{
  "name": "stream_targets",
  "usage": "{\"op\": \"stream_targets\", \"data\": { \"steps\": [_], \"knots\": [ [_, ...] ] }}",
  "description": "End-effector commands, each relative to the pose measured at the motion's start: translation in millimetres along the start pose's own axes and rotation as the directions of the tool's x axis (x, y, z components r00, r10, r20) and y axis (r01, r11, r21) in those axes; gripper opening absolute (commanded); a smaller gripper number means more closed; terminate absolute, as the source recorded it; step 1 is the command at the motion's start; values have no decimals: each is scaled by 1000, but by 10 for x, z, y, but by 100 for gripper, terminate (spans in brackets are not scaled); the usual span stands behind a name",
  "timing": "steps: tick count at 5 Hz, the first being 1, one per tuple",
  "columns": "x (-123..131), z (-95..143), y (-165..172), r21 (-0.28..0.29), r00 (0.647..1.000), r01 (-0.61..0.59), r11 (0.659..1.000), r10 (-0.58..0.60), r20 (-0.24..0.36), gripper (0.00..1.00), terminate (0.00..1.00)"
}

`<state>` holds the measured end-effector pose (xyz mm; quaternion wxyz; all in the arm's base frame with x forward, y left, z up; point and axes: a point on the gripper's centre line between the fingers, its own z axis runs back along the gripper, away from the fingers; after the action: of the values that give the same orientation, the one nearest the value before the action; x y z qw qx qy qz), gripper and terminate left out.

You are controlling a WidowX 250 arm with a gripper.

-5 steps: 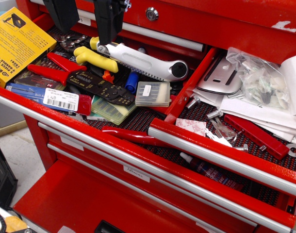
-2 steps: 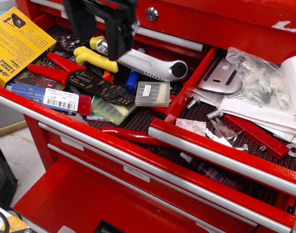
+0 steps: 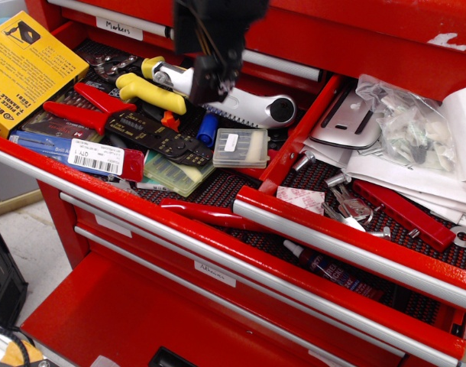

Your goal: Pick up box cutter and put into drawer

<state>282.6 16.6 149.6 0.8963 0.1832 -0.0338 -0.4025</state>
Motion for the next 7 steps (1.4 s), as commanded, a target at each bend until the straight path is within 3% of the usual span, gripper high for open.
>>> {"op": "stream_targets", "data": {
  "steps": [1,2,3,5,7],
  "knots": [
    [164,-183,179,123,918,375,919,-387,92,100,0],
    [296,-352,237,193,835,507,840,-534,132,100,0],
    [400,-503,257,242,816,514,823,-556,160,100,0],
    [483,-805,414,339,820,480,809,-551,156,100,0],
    [443,-1095,541,297,844,417,859,-488,225,100,0]
  ]
}}
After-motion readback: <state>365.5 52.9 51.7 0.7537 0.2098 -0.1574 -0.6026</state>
